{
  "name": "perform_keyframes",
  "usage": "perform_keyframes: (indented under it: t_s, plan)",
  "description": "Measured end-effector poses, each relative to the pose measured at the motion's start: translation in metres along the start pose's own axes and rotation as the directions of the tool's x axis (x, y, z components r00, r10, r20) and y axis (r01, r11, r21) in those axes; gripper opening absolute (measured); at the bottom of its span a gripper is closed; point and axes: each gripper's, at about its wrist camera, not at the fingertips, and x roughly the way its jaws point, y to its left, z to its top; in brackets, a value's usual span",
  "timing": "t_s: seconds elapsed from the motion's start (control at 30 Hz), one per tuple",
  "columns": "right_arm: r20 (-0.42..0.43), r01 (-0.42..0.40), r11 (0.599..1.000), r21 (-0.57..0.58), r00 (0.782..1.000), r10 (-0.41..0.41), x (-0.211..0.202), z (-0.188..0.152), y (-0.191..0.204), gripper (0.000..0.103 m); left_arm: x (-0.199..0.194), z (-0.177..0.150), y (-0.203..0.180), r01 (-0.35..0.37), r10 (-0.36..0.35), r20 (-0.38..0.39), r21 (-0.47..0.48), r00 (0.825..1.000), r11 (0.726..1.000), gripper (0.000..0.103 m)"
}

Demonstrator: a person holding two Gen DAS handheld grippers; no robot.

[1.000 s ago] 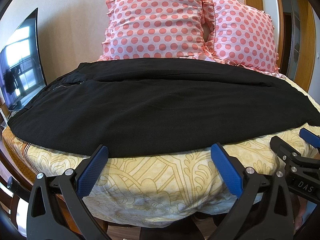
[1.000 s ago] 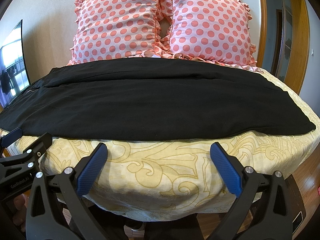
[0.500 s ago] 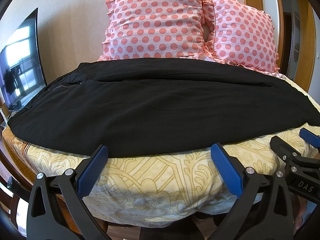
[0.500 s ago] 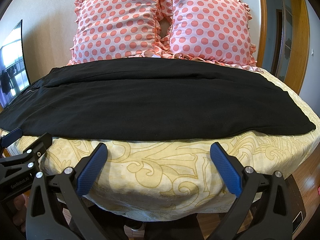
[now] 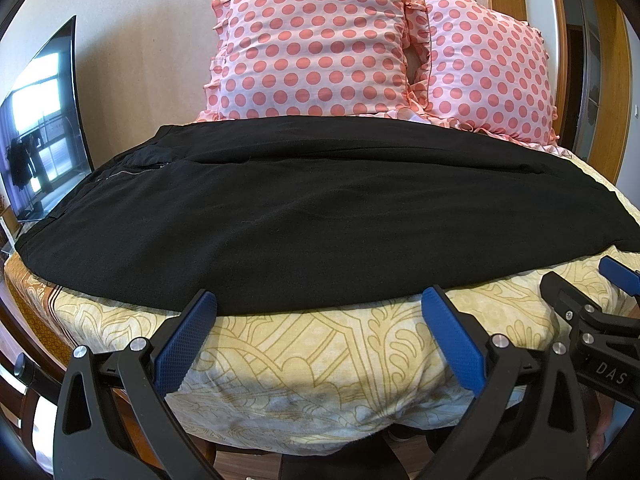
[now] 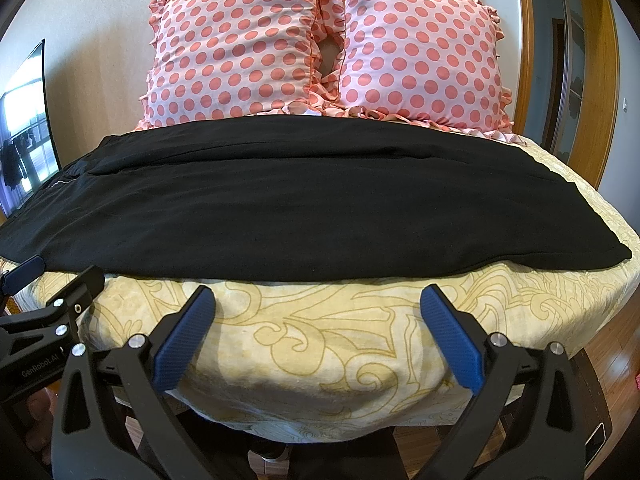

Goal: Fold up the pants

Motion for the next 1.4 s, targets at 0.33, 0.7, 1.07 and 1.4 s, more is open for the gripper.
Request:
perform_keyframes:
  t_s: [0.33,0.7,1.07,1.4]
  plan:
    - [-0.002,-0.003,1.000,-0.002,1.000,0.003,0.001,0.000,0.001,0.101,0.000,0.000,0.000,0.000,0.000,-0.001,0.000,1.000,1.000,0.102]
    - [0.000,-0.045,0.999,-0.019,0.999,0.045,-0.014,0.018,-0.010,0.101,-0.001,0.002,0.000,-0.002,0.002,-0.028,0.001,1.000,1.000,0.102]
    - [0.000,0.288,0.921,0.263,0.954,-0.298,0.042,0.197,-0.201,0.101,-0.019,0.078,0.035,0.051,-0.042,0.110,-0.076,0.993,0.996,0.102]
    - [-0.451,0.539,0.676,0.503,0.831,-0.327,0.235,0.242,-0.340,0.058,0.042,0.105,0.069,0.030,-0.027,0.016,-0.268,1.000,0.963,0.102]
